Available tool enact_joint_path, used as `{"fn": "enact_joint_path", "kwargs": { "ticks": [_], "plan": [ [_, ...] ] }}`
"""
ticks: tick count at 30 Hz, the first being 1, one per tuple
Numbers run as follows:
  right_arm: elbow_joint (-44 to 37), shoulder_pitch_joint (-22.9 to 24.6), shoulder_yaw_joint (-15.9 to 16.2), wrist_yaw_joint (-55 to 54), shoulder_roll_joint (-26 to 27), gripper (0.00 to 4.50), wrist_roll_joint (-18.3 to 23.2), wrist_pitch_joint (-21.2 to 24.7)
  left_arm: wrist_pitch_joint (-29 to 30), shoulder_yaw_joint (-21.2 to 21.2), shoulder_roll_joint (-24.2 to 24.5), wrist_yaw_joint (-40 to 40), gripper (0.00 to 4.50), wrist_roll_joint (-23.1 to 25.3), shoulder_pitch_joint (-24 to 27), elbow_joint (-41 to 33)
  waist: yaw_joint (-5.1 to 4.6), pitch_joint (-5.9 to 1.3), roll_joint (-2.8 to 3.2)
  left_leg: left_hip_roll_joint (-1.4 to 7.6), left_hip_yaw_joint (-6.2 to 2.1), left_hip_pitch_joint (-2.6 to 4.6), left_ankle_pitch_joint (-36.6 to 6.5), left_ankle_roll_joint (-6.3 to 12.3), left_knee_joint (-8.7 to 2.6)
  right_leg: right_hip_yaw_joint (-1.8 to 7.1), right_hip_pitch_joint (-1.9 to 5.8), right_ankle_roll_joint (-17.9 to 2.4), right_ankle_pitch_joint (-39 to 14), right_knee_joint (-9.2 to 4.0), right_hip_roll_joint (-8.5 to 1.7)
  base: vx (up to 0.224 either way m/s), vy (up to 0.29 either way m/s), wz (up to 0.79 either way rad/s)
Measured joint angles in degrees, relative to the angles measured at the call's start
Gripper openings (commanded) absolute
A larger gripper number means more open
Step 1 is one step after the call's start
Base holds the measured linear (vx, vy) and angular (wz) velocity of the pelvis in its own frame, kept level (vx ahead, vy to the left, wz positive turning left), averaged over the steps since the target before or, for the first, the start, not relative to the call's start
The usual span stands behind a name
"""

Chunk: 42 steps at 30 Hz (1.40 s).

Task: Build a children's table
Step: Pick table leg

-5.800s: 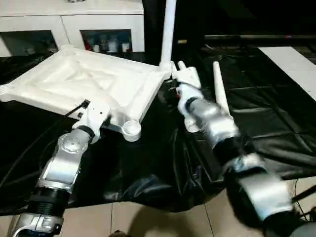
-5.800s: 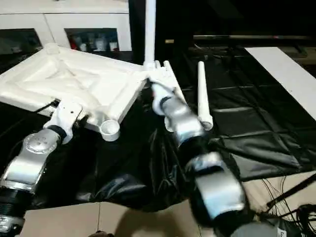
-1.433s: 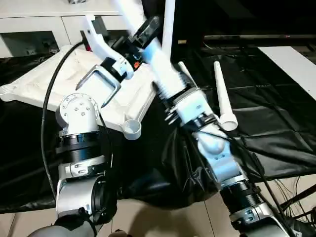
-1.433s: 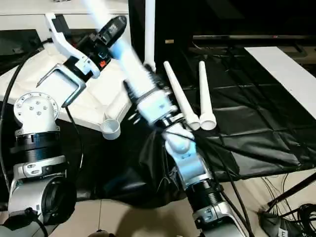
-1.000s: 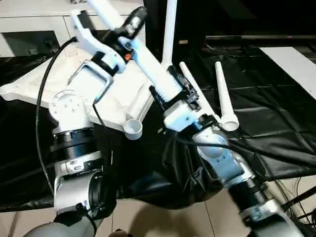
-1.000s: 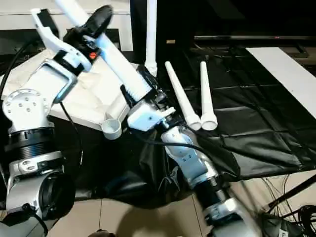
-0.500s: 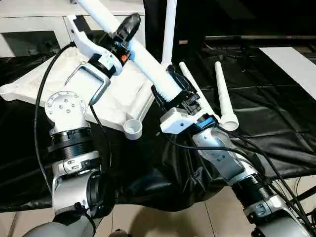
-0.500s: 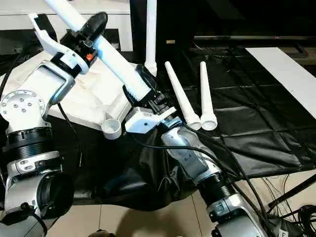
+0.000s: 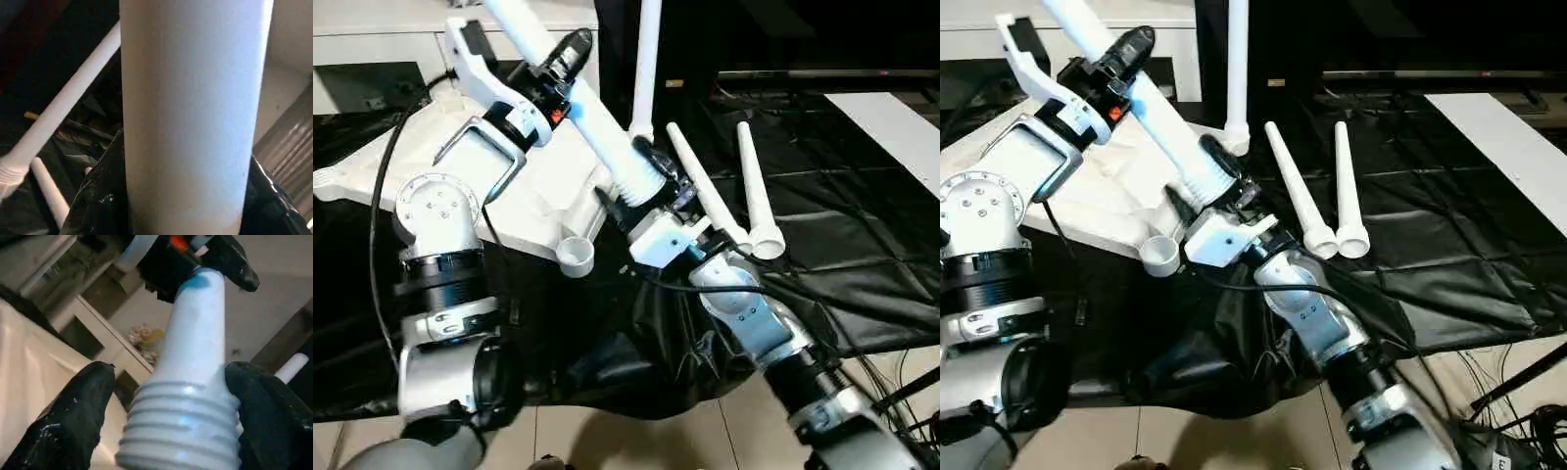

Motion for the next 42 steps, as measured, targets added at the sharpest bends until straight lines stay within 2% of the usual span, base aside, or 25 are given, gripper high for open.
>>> {"fn": "enact_joint_path", "kwargs": {
  "ticks": [1,3,6,7,9,11,14,17,20,26,29,31,32,35,42],
  "plan": [
    [-0.71,0.01,-0.02,1.2,0.02,3.93,1.72,0.28,-0.2,-0.34,0.32,-0.52,1.87,0.15,0.0,0.07,0.01,0.0,0.0,0.0,0.0,0.0,0.0,0.0,0.01,0.0,0.01,0.0,0.0,0.0,0.0,0.0,0.0,0.0],
    [-3.74,0.35,-1.11,6.22,1.56,3.93,9.85,5.17,-0.94,-1.92,2.16,-2.83,1.87,1.52,0.0,0.88,0.02,0.0,0.0,0.0,-0.02,0.01,0.0,0.0,0.01,-0.01,0.02,-0.01,0.0,0.01,0.0,0.0,0.0,0.0],
    [-6.59,-0.06,-4.57,10.71,3.15,3.93,18.68,12.79,-1.16,-3.84,4.01,-6.97,1.87,2.29,0.07,1.03,0.11,0.0,0.01,0.02,-0.05,0.03,0.0,0.0,0.01,0.0,0.05,-0.02,0.01,0.0,-0.01,0.0,0.0,0.0],
    [-6.79,-0.54,-5.28,12.47,3.26,3.93,20.79,15.53,-1.16,-4.76,4.81,-8.62,1.87,2.54,0.2,1.01,0.1,0.0,0.01,0.01,-0.05,0.03,0.0,0.01,0.02,0.0,0.06,-0.02,0.01,0.0,-0.01,0.0,0.0,0.0],
    [-7.37,-2.46,-5.95,17.73,2.65,3.93,26.24,24.58,-1.11,-6.96,6.85,-12.9,1.87,3.21,0.9,0.68,0.05,0.03,0.05,0.01,-0.07,0.04,0.0,0.0,0.03,0.0,0.06,-0.04,0.02,0.02,-0.01,0.0,0.0,0.0],
    [-8.18,-5.51,-6.27,25.98,-1.09,3.93,33.11,38.24,-0.12,-10.41,9.1,-17.86,1.86,3.37,2.39,-0.91,0.07,0.04,0.07,0.01,-0.1,0.05,0.0,0.0,0.03,0.0,0.1,-0.05,0.03,0.01,-0.01,0.0,0.0,0.0],
    [-10.43,-6.59,-6.9,34.32,-5.92,3.93,40.7,50.63,1.69,-12.05,10.0,-22.36,1.86,2.87,2.97,-2.21,0.62,0.04,0.07,0.02,-0.1,0.03,0.0,0.0,0.03,-0.08,0.14,-0.08,0.01,-0.03,-0.01,0.0,0.0,0.0],
    [-12.62,-6.55,-6.28,43.51,-10.89,3.93,46.69,58.84,3.81,-13.91,11.79,-28.19,1.86,0.61,3.45,-5.21,0.81,0.04,0.06,0.03,-0.07,0.02,-0.03,0.04,0.02,-0.07,0.13,-0.09,0.0,-0.06,-0.02,0.0,0.0,0.0],
    [-13.51,-6.67,-6.01,49.62,-12.8,3.93,50.46,64.89,5.13,-15.6,12.58,-32.62,1.86,-1.33,4.16,-8.16,0.83,0.04,0.06,0.04,-0.04,0.08,-0.01,0.02,0.02,-0.07,0.13,-0.11,-0.01,0.02,-0.02,0.0,0.0,0.0],
    [-14.41,-8.49,-5.75,54.34,-14.02,3.93,54.55,73.27,6.42,-17.24,14.1,-36.86,1.86,-2.25,4.21,-9.3,0.92,0.03,0.05,0.05,-0.05,0.16,0.02,-0.03,0.03,-0.04,0.15,-0.11,0.02,0.08,-0.03,0.0,0.0,0.0],
    [-14.43,-9.98,-5.77,54.79,-13.95,3.58,55.55,75.29,6.7,-17.99,14.5,-37.09,1.86,-2.24,4.51,-9.89,1.2,0.03,0.05,0.06,-0.04,0.15,0.02,-0.03,0.05,-0.03,0.15,-0.11,0.01,0.06,-0.03,0.0,0.0,0.0],
    [-14.34,-10.72,-5.74,55.03,-13.84,3.55,55.51,76.3,6.87,-18.47,14.59,-37.53,1.86,-2.22,4.81,-10.23,1.45,0.03,0.05,0.06,-0.04,0.1,0.02,-0.03,0.04,-0.04,0.14,-0.11,0.01,0.04,-0.03,0.0,0.0,0.0],
    [-14.22,-11.11,-5.71,55.15,-13.84,3.28,55.37,76.51,6.87,-18.72,14.59,-37.76,1.86,-2.19,4.83,-10.23,1.52,0.03,0.05,0.06,-0.04,0.08,0.02,-0.02,0.04,-0.05,0.13,-0.11,0.01,0.03,-0.03,0.0,0.0,0.0],
    [-14.14,-11.2,-5.26,55.75,-13.86,3.12,54.69,76.81,6.87,-18.83,14.78,-38.2,1.86,-2.03,4.83,-10.22,1.75,0.03,0.05,0.05,-0.04,0.07,0.01,-0.02,0.04,-0.07,0.13,-0.11,0.0,0.03,-0.03,0.0,0.0,0.0],
    [-14.18,-11.19,-4.81,55.69,-13.88,2.52,54.28,77.02,6.87,-18.89,14.85,-38.92,1.86,-1.88,4.82,-9.6,1.67,0.03,0.05,0.05,-0.04,0.11,0.03,-0.04,0.08,-0.05,0.14,-0.11,0.0,0.07,-0.05,0.0,0.0,0.0]
  ]
}}
